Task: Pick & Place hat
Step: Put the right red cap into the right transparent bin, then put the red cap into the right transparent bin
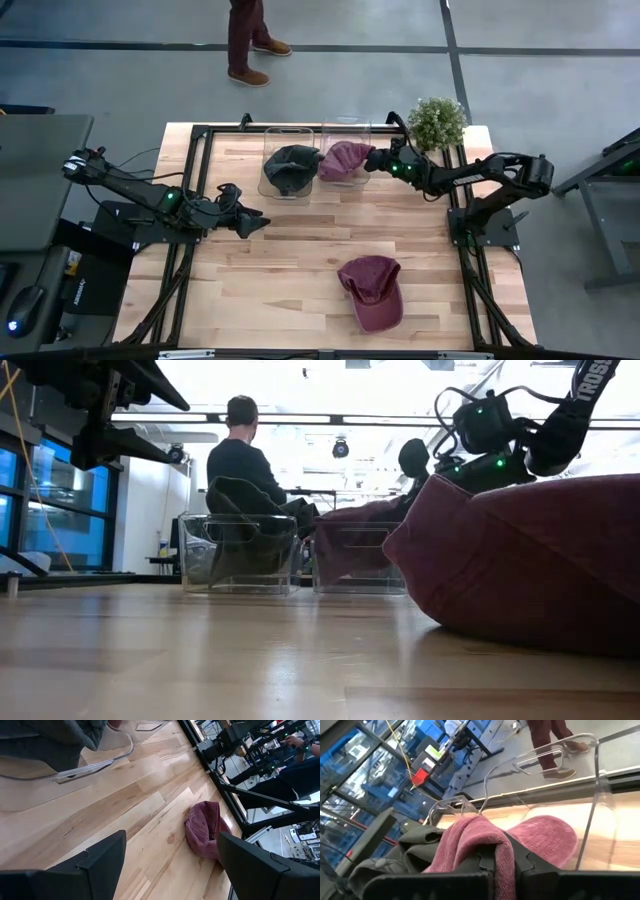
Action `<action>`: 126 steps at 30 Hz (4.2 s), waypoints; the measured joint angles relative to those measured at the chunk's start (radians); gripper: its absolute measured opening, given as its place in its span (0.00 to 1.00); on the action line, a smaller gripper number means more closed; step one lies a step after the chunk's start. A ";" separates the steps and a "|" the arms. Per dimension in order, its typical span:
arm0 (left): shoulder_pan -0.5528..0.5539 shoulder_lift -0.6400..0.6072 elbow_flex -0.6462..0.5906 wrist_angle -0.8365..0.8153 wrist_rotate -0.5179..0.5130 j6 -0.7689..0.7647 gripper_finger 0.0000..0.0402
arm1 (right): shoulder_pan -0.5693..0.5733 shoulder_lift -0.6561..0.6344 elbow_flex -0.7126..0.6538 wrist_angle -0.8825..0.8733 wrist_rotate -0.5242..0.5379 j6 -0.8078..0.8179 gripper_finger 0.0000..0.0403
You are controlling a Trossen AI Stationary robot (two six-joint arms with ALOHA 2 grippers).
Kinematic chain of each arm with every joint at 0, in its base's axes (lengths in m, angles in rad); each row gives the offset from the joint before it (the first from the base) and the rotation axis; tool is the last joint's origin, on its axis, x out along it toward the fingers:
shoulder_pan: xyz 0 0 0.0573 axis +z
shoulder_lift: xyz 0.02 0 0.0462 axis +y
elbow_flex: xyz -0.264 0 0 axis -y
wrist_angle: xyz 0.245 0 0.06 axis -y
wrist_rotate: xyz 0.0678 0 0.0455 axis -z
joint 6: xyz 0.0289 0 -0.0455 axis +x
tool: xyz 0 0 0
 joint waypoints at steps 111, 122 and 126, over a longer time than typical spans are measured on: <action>0.000 0.000 0.000 -0.001 0.023 -0.023 0.75 | 0.229 -0.352 0.719 -1.535 -0.234 -0.582 0.56; 0.000 0.000 0.000 -0.001 0.013 -0.015 0.75 | 0.288 -0.352 0.719 -1.610 -0.292 -0.453 0.56; 0.000 0.000 0.000 -0.001 -0.012 -0.015 0.75 | 0.309 -0.350 0.719 -1.657 -0.300 -0.407 0.56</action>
